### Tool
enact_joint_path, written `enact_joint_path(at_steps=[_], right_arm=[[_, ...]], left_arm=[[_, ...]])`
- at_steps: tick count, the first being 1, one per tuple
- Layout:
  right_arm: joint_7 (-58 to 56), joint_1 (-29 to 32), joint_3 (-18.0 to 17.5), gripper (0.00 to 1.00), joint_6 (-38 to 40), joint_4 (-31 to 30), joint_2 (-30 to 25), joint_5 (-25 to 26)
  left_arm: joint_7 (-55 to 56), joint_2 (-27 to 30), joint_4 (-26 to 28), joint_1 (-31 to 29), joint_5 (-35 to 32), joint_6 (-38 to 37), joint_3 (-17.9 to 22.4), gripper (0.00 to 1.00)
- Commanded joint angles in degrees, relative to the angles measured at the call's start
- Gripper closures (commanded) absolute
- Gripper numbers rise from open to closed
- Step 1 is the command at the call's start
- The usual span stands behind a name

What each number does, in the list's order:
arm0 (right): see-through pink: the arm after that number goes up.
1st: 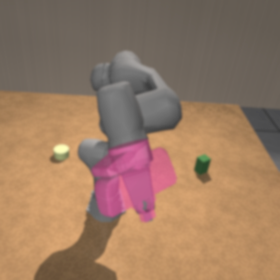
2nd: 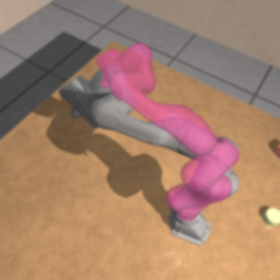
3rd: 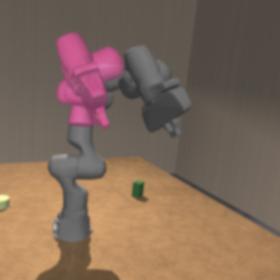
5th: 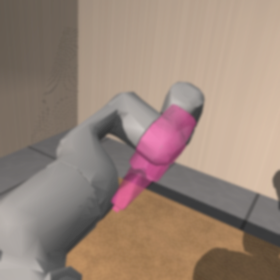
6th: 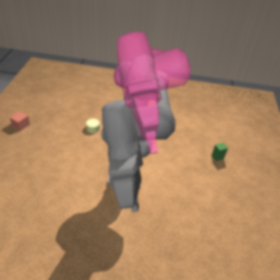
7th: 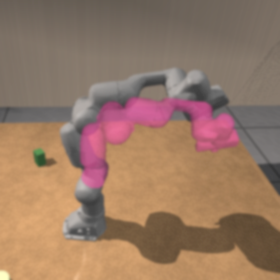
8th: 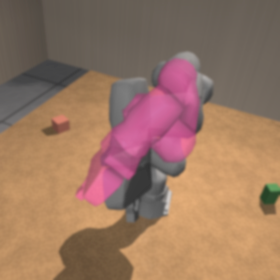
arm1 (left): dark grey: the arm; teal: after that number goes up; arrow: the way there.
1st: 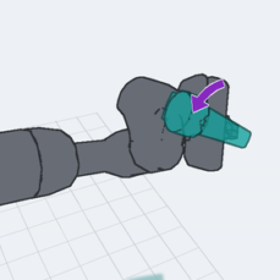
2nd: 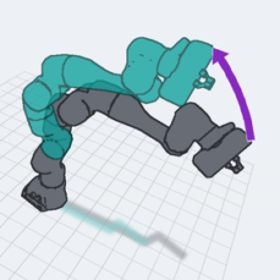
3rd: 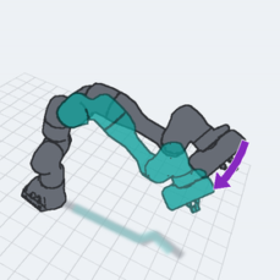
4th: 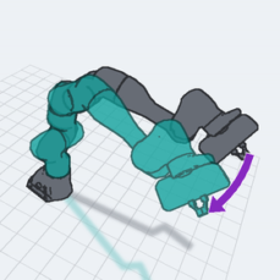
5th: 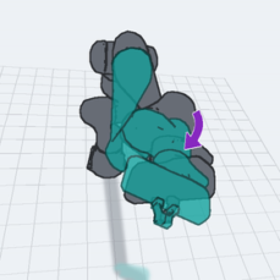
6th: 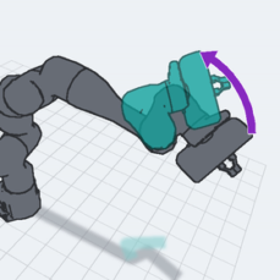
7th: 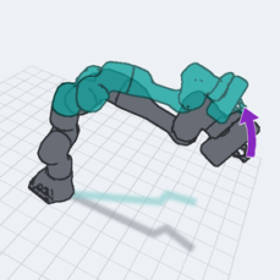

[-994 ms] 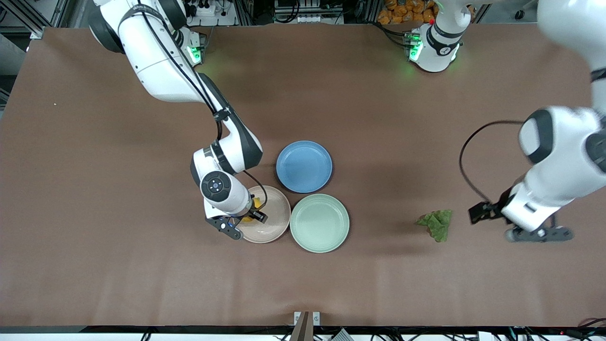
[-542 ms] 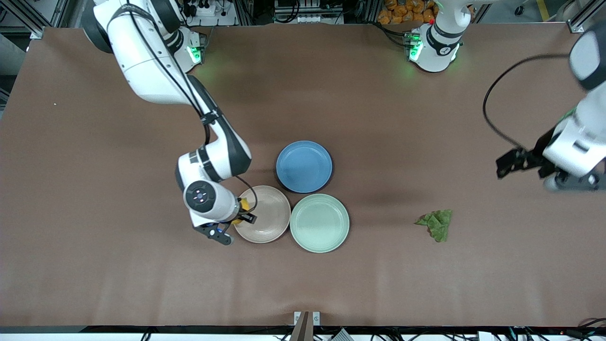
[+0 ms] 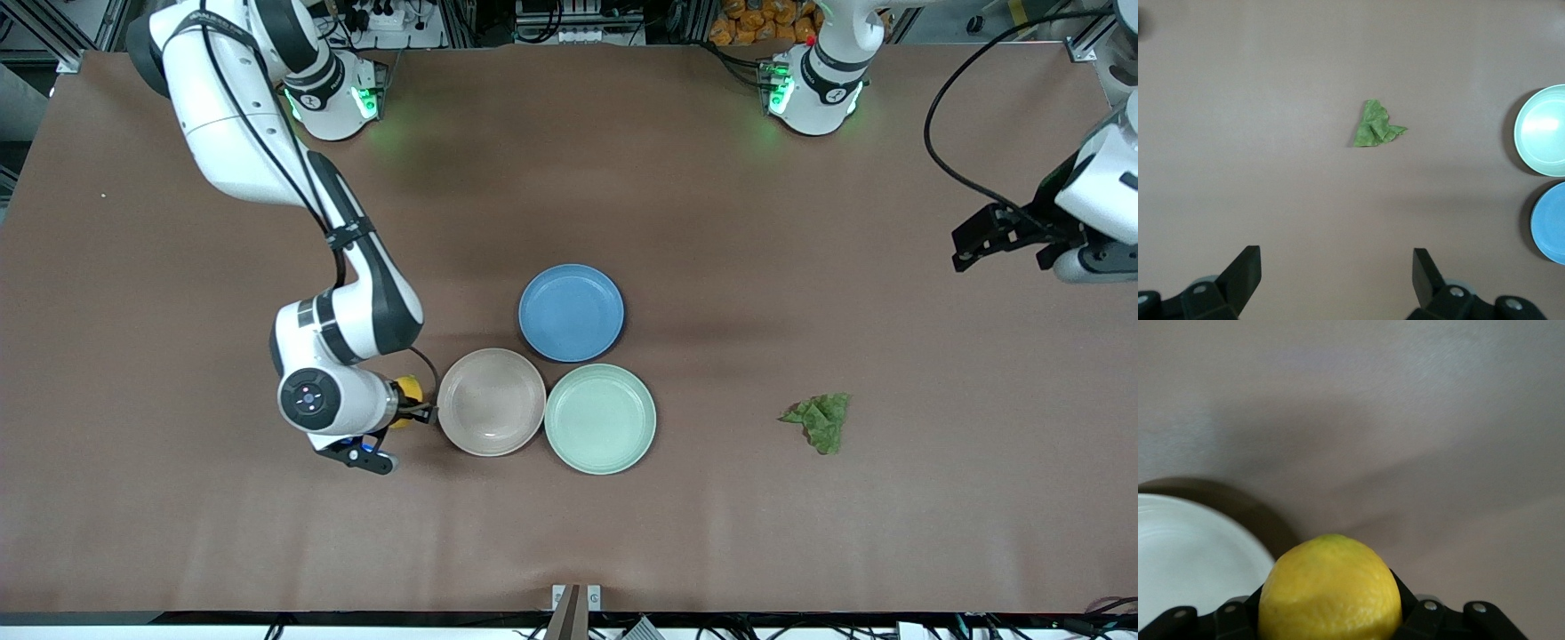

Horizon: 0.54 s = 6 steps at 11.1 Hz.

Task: Pick lemon and lettuce from plates
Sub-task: 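Carry the lemon away from the cream plate with the right gripper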

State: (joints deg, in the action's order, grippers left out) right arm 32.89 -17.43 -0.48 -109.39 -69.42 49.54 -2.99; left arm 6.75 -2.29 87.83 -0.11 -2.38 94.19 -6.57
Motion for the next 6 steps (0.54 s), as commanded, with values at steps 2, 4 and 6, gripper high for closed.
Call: enact_joint_path(at_steps=[2, 4, 6], right_arm=[[-9.7, 5.2, -0.5, 0.55, 2.8, -0.5, -2.3, 0.9], [-14.5, 7.8, 0.2, 0.56, 3.1, -2.1, -3.3, 1.0], [-21.9, 11.3, 0.2, 0.56, 2.1, -7.7, -7.2, 1.1]], left_arm=[[3.3, 4.3, 3.2, -0.2, 0.9, -0.8, -1.1, 0.0], [4.0, 4.5, 3.2, -0.2, 0.9, -0.8, -1.6, 0.0], [4.0, 4.5, 3.0, -0.2, 0.8, -0.6, -1.6, 0.0]])
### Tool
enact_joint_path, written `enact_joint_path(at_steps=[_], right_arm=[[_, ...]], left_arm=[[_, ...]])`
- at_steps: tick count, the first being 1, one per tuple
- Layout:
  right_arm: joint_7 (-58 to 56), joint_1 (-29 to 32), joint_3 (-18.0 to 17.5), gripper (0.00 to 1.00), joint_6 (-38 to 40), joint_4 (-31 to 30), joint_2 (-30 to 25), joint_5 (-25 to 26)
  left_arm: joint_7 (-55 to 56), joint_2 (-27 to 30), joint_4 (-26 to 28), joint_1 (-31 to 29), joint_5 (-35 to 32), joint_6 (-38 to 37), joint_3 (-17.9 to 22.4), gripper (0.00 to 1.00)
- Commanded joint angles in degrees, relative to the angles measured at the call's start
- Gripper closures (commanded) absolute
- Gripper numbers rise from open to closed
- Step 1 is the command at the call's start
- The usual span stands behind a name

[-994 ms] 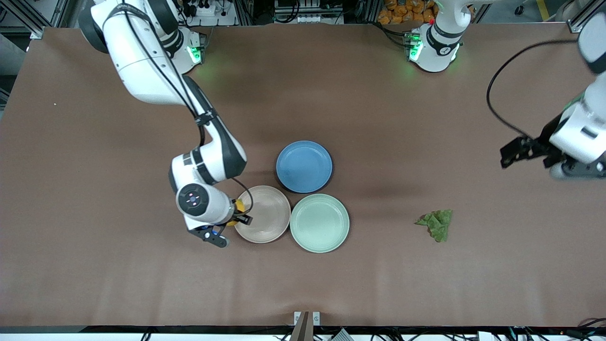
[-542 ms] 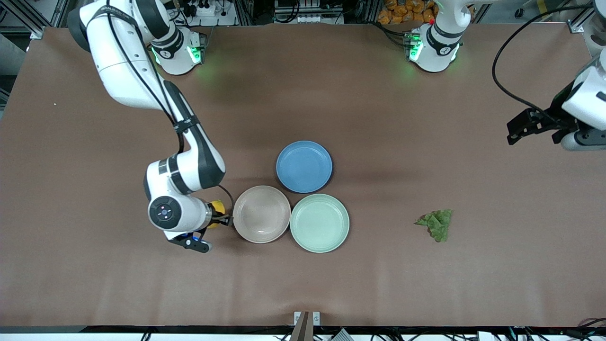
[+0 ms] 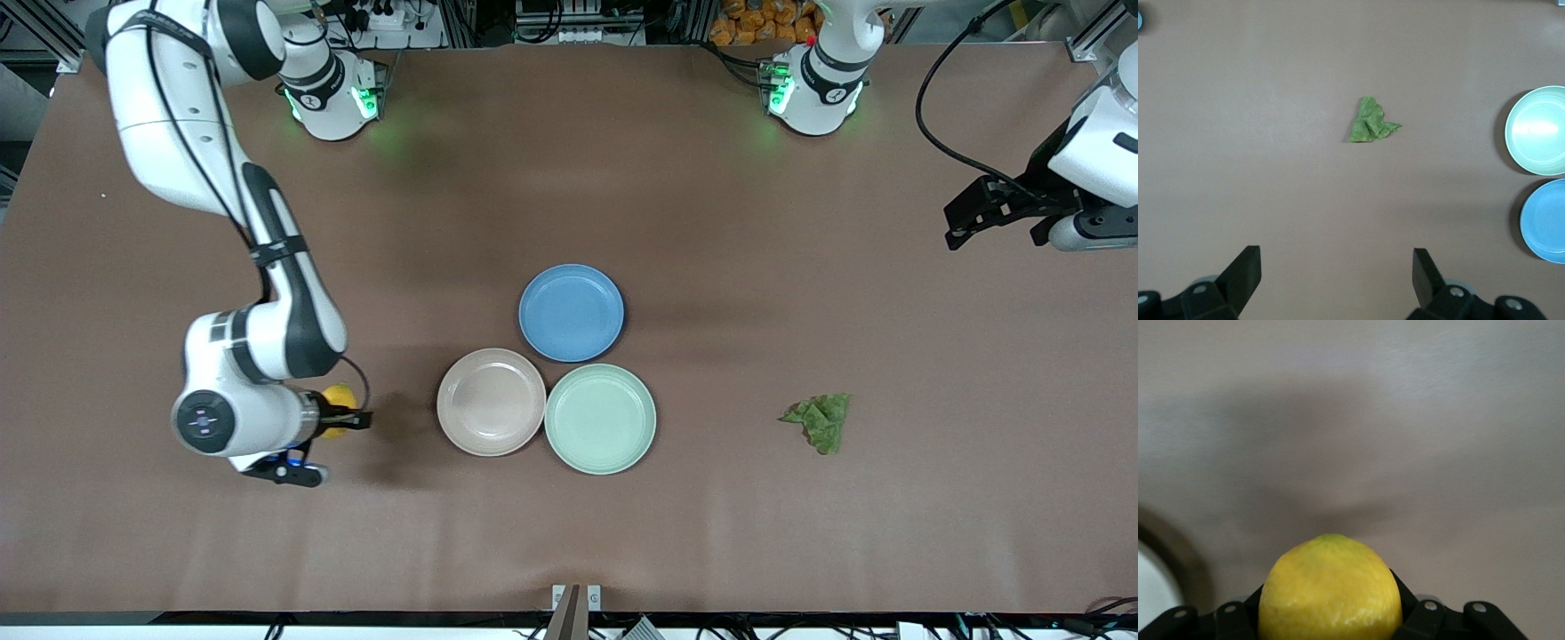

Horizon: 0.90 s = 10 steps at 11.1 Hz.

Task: Pick lemon and lettuce from plates
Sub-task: 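Carry the lemon away from the cream plate with the right gripper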

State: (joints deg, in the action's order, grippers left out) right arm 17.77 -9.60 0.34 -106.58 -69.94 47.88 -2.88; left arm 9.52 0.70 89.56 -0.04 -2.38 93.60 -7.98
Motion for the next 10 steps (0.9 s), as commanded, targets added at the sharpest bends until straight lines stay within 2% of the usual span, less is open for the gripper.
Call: enact_joint_path(at_steps=[1, 4, 6, 8, 10], right_arm=[[-10.3, 5.3, -0.6, 0.56, -2.2, -10.6, -7.5, 0.9], [-19.2, 9.6, -0.7, 0.56, -14.0, -26.3, -15.4, 0.9], [-21.0, 10.5, -0.6, 0.56, -15.4, -31.3, -18.7, 0.9], [-21.2, 10.6, -0.6, 0.56, -21.4, -38.4, -22.1, 1.0], [-23.8, 11.6, -0.7, 0.56, -24.8, -42.5, -24.3, 1.0]], left_arm=[[1.2, 1.5, 1.1, -0.2, 0.9, 0.1, -0.2, 0.0], [0.5, 1.5, 1.1, -0.4, 0.8, 0.2, -0.2, 0.0], [0.2, 1.5, 1.1, -0.5, 0.8, 0.2, 0.1, 0.0], [0.2, 1.5, 1.2, -0.5, 0.8, 0.1, 0.1, 0.0], [0.2, 1.3, 1.1, -0.5, 0.8, 0.1, 0.1, 0.0]])
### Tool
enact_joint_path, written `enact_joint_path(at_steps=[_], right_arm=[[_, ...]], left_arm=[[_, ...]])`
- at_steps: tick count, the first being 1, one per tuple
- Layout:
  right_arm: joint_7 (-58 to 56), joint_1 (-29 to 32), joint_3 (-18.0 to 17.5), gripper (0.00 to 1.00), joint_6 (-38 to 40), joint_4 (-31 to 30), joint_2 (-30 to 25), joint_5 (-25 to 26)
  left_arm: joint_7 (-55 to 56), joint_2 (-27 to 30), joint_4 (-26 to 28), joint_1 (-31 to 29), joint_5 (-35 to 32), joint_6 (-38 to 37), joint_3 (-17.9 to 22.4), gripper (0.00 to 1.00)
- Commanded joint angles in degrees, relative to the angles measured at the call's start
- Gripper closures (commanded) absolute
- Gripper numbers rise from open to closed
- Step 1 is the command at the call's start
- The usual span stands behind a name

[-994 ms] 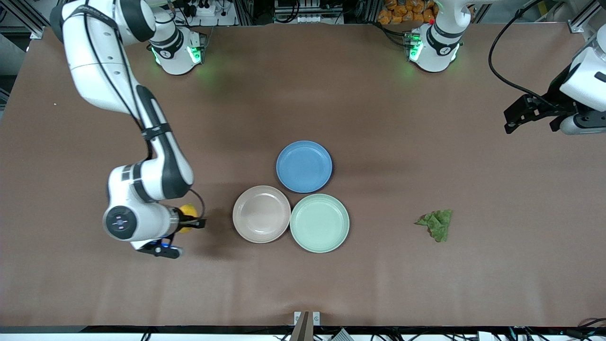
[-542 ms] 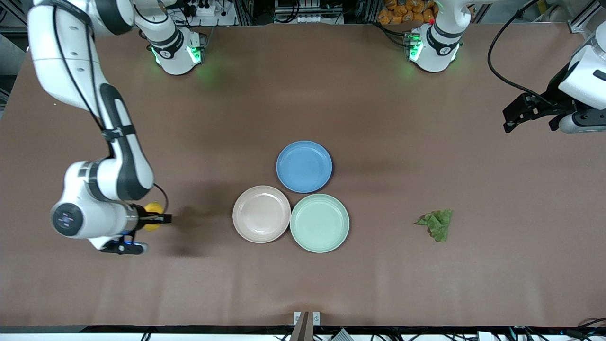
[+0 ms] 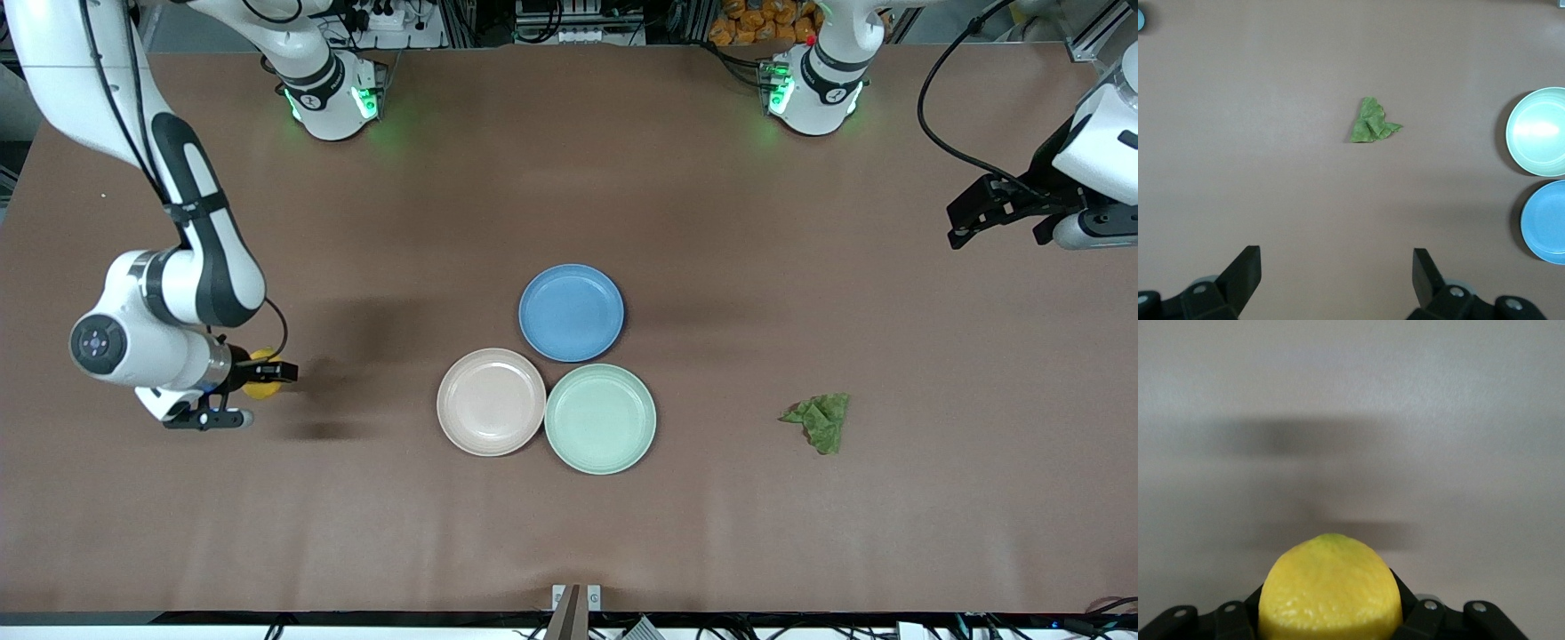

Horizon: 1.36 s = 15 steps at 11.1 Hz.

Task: Pick lemon and lettuce from plates
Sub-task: 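Carry the lemon away from the cream plate with the right gripper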

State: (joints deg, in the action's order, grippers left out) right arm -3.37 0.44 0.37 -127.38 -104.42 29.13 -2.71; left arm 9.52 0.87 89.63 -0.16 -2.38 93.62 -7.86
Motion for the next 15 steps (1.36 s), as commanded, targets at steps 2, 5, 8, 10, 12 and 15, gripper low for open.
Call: enact_joint_path(at_steps=[2, 5, 8, 10, 12, 15], right_arm=[[-4.3, 2.4, -0.7, 0.56, -7.8, -13.0, -8.1, 0.9], [-4.8, 2.7, -0.7, 0.56, -13.8, -16.7, -7.7, 0.9], [-6.5, 2.8, -0.6, 0.56, -17.5, -16.9, -4.6, 0.9], [-6.6, 2.8, -0.5, 0.51, -18.0, -16.6, -3.3, 0.9], [-6.2, 2.8, -0.5, 0.0, -18.0, -16.2, -3.0, 0.9], [-6.3, 2.4, 0.4, 0.0, -15.3, -14.2, -4.8, 0.9]], left_arm=[[0.0, 1.2, 1.1, -0.5, 0.7, 0.0, 0.0, 0.0], [-1.3, 1.3, 0.9, -0.5, 0.6, 0.0, 0.3, 0.0], [-1.2, 1.3, 1.1, -0.4, 0.6, -0.4, 0.0, 0.0], [-1.2, 1.2, 0.7, -0.4, 0.7, -0.4, 0.0, 0.0], [-1.3, 1.1, 0.7, -0.4, 0.7, -0.3, -0.1, 0.0], [-1.3, 1.0, 0.8, -0.4, 0.7, -0.3, -0.1, 0.0]])
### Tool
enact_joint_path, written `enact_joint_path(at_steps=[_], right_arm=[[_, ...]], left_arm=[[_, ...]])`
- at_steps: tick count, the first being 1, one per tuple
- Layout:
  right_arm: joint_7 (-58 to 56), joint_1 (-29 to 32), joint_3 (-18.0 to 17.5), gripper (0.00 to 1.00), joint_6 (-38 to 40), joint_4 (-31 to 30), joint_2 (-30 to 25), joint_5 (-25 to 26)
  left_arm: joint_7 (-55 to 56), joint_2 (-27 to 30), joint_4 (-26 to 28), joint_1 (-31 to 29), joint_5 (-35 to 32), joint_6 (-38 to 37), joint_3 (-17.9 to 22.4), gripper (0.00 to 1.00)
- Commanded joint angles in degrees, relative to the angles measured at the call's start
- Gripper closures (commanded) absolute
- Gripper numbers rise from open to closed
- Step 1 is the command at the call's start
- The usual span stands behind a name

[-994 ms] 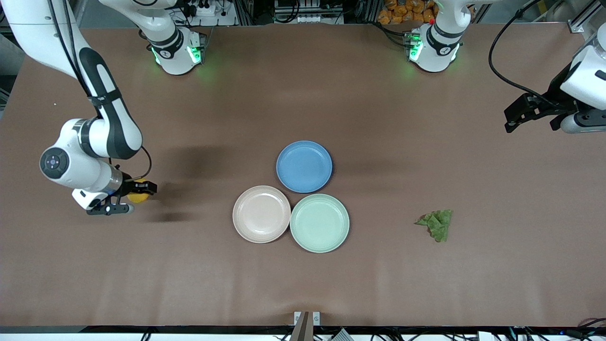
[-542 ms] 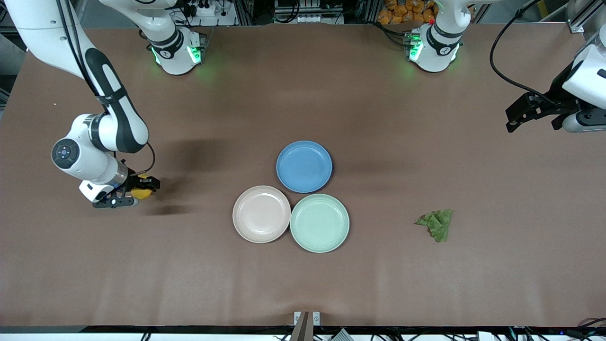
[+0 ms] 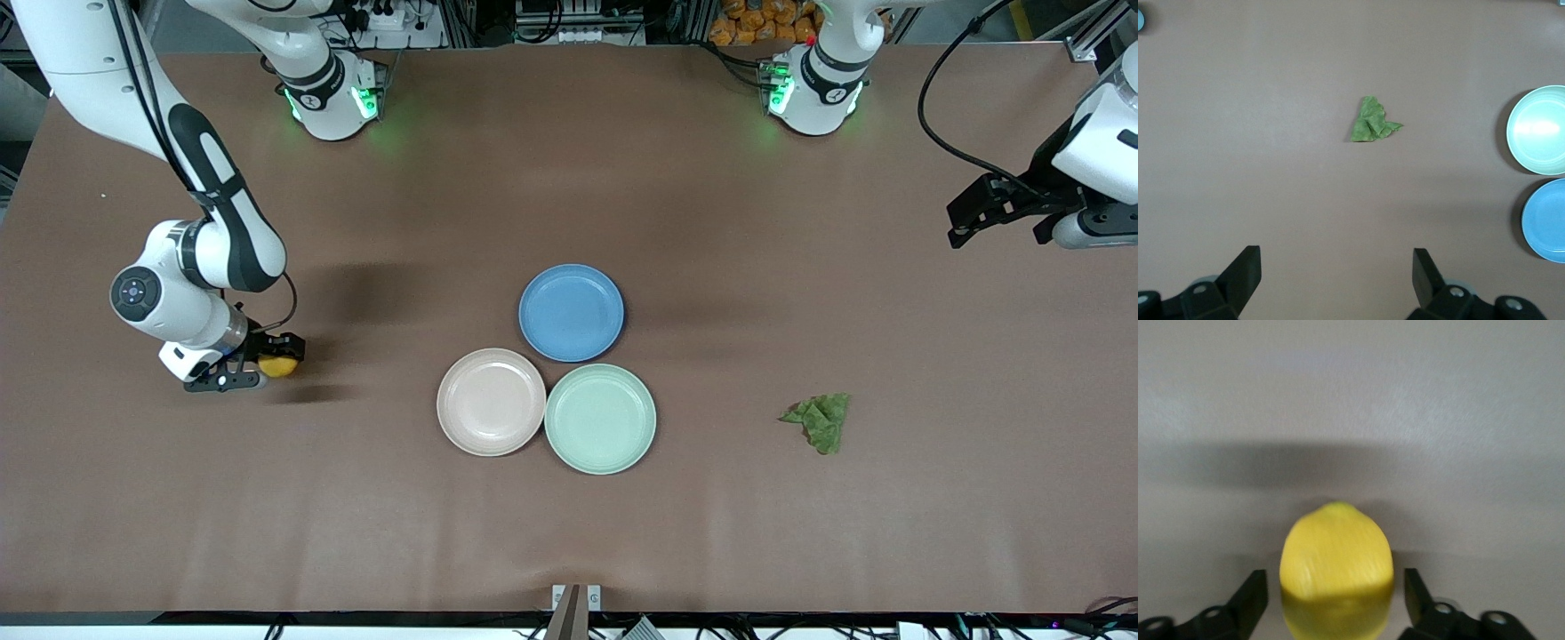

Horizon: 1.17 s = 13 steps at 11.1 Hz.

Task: Pick lemon and lettuce from plates
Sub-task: 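Carry the lemon away from the cream plate with the right gripper, then open the right gripper to set the lemon on the table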

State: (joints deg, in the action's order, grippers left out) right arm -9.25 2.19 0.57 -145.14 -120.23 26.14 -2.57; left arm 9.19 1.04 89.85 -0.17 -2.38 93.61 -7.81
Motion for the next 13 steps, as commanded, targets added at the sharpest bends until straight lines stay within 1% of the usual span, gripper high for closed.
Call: enact_joint_path(at_steps=[1, 4, 5, 6, 8, 9, 10, 13], right_arm=[[-0.4, 0.9, 0.7, 0.0, 4.1, 2.5, -2.1, 0.7], [-0.3, 1.1, 0.7, 0.0, 9.9, 5.6, -3.6, 0.5], [-0.3, 0.9, 0.9, 0.0, 13.0, 7.5, -3.6, 0.5], [-0.3, 0.5, 1.9, 0.0, 16.0, 10.1, -3.3, 0.5], [-0.4, 0.4, 2.6, 0.0, 24.6, 15.8, -3.2, 0.5], [-0.4, 0.4, 2.9, 0.0, 27.6, 17.6, -3.5, 0.5], [-0.4, 0.4, 3.0, 0.0, 29.0, 18.3, -4.4, 0.5], [0.1, -0.1, 3.1, 0.0, 32.2, 18.2, -9.9, 0.5]], left_arm=[[-0.9, 0.6, 0.6, -0.4, 0.7, -0.3, -0.2, 0.0], [-1.0, 0.8, 0.6, -0.4, 0.7, -0.4, 0.0, 0.0], [-1.0, 0.8, 0.6, -0.4, 0.7, -0.4, 0.1, 0.0], [-1.0, 0.7, 0.6, -0.4, 0.4, -0.4, 0.3, 0.0], [-1.0, 0.6, 0.7, -0.4, 0.4, -0.4, 0.3, 0.0], [-0.9, 0.6, 0.8, -0.4, 0.4, -0.4, 0.3, 0.0], [-0.9, 0.5, 0.7, -0.4, 0.3, -0.4, 0.3, 0.0], [-1.8, 0.7, 0.7, -2.0, 0.7, -0.4, 0.3, 0.0]])
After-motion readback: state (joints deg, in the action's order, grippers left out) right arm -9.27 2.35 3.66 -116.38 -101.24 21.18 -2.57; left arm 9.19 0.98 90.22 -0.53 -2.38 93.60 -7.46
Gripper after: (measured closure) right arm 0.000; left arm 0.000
